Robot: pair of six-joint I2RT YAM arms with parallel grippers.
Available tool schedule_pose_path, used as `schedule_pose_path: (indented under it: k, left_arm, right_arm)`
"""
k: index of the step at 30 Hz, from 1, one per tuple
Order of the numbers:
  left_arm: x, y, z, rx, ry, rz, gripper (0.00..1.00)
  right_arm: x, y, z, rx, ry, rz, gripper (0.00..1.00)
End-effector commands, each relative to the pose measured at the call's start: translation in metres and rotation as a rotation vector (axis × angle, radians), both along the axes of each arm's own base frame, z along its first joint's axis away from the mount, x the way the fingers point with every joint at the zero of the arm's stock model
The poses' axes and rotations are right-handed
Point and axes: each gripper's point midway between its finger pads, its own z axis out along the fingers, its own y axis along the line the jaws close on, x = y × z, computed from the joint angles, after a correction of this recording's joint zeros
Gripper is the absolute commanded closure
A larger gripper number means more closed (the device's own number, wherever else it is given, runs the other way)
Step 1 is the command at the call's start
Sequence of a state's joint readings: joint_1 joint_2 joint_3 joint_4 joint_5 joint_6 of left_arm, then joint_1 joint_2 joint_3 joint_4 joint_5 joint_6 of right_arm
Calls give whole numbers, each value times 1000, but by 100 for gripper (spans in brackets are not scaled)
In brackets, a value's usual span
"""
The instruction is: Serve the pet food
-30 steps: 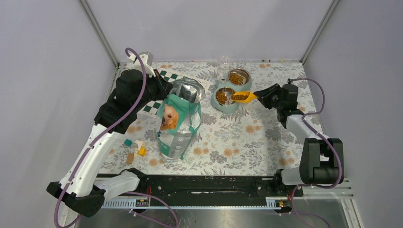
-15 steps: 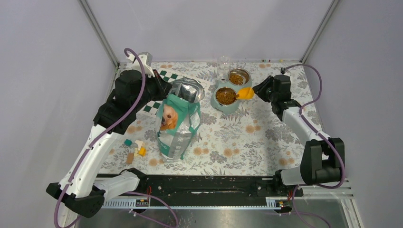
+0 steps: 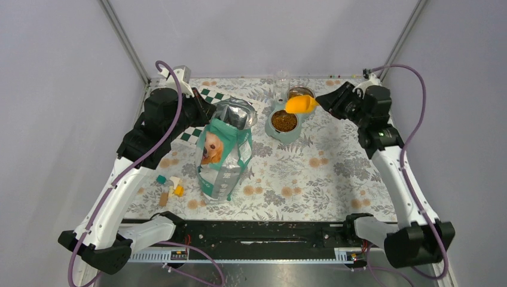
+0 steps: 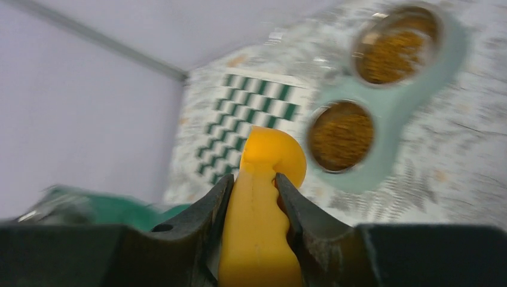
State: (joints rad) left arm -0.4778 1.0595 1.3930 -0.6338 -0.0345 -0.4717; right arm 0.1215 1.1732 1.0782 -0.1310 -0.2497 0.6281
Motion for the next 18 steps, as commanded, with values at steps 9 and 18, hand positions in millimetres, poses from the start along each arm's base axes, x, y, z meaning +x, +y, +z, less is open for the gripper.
schedule_pose_path:
  k: [9, 18]
  left_arm:
    - [-3, -15, 60, -150, -163, -71, 100]
    - [-9, -27, 61, -210, -155, -128, 100]
  right_arm:
    - [-121, 76, 172, 275, -391, 463, 100]
    - [-122, 119, 137, 47, -225, 485, 100]
